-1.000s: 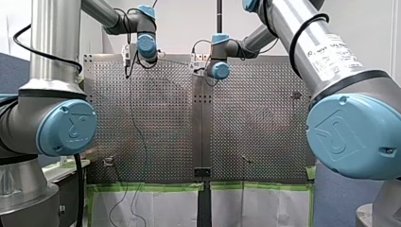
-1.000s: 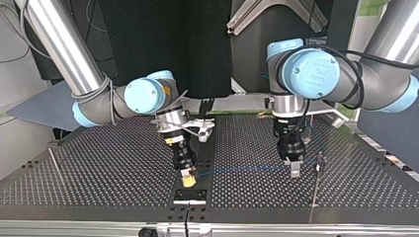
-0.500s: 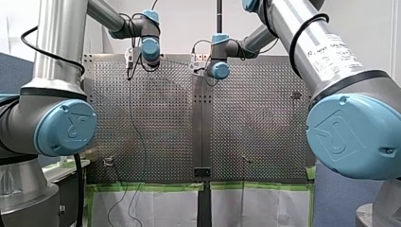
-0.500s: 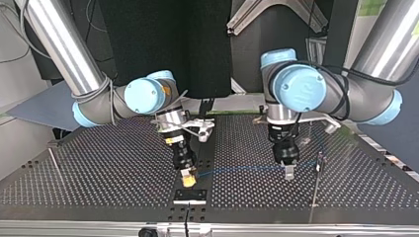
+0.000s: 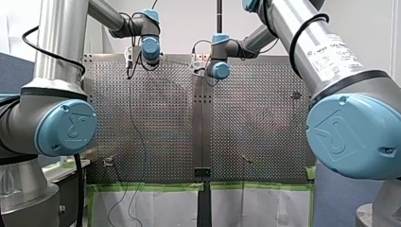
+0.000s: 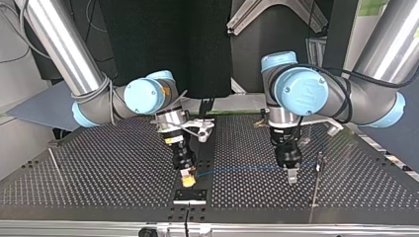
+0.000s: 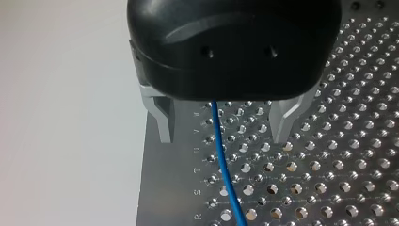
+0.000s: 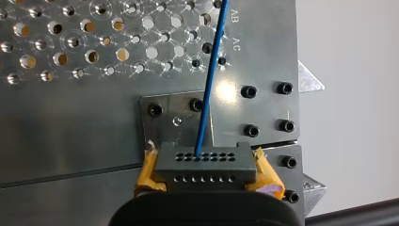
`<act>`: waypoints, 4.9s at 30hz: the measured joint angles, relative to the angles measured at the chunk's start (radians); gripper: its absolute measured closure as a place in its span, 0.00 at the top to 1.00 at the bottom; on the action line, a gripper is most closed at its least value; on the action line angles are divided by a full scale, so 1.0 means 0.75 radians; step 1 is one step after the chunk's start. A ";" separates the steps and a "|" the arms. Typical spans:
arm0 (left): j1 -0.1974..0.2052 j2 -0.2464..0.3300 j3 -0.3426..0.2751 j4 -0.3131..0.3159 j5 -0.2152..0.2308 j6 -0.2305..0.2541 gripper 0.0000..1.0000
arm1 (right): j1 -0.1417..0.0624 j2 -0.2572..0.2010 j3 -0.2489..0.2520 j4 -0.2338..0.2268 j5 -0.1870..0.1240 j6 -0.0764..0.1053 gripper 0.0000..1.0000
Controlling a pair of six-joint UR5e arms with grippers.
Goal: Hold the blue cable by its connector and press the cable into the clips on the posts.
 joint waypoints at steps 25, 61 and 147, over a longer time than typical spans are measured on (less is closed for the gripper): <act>-0.018 0.001 -0.001 0.001 -0.020 -0.050 0.00 | 0.000 0.000 0.000 0.009 0.000 0.000 0.00; -0.085 -0.084 -0.150 0.118 0.006 -0.068 0.00 | -0.016 -0.002 0.197 0.042 0.005 0.001 0.00; -0.414 -0.561 -0.416 0.605 0.001 -0.195 0.00 | -0.248 -0.025 1.315 -0.771 0.173 0.079 0.00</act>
